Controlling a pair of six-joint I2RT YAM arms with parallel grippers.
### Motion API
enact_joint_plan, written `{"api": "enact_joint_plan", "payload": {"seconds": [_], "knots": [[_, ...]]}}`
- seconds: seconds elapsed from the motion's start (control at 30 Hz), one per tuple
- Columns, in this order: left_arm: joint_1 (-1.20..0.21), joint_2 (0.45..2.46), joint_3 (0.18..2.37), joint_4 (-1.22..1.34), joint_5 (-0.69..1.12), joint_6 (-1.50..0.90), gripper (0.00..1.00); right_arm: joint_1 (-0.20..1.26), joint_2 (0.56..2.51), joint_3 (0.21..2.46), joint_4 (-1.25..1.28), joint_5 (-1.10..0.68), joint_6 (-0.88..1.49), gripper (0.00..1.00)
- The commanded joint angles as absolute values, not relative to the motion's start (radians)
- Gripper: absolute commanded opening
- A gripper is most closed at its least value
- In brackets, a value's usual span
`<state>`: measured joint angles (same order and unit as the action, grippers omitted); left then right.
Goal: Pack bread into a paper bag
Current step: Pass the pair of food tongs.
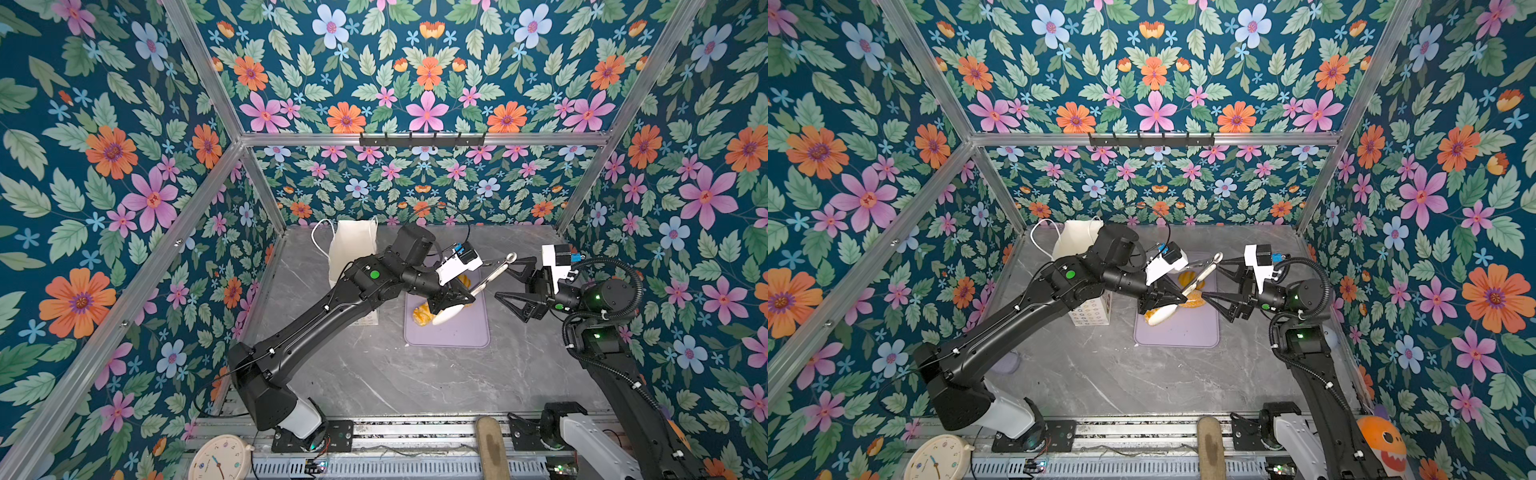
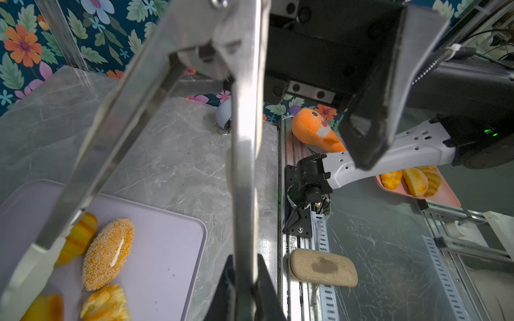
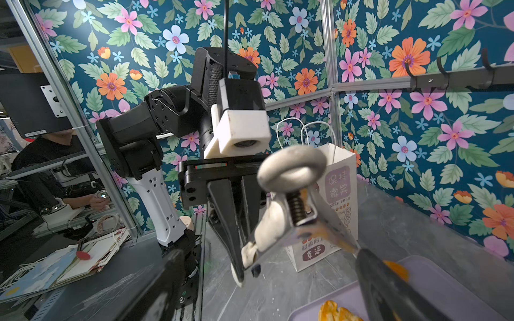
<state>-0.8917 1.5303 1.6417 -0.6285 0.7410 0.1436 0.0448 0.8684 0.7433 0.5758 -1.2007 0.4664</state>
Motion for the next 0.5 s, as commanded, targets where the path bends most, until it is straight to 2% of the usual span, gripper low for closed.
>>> {"api": "enact_joint_plan", "payload": {"seconds": [0.0,0.1,0.2,0.33,0.47], "knots": [[-0.894,1.519,1.632,-0.62,0.793,0.176,0.0,0.05,0.888,0.749,0.571,-1.211,0.457,0.97],[-0.904,1.512,1.628,-0.614,0.833,0.18,0.0,0.058,0.906,0.737,0.624,-1.22,0.475,0.97],[-0.919,1.501,1.613,-0.609,0.799,0.181,0.0,0.069,0.907,0.712,0.683,-1.22,0.464,0.97],[-0.921,1.501,1.613,-0.646,0.738,0.182,0.0,0.091,0.891,0.718,0.608,-1.212,0.385,0.96],[-0.929,1.505,1.62,-0.663,0.753,0.186,0.0,0.113,0.876,0.726,0.531,-1.202,0.308,0.96]]}}
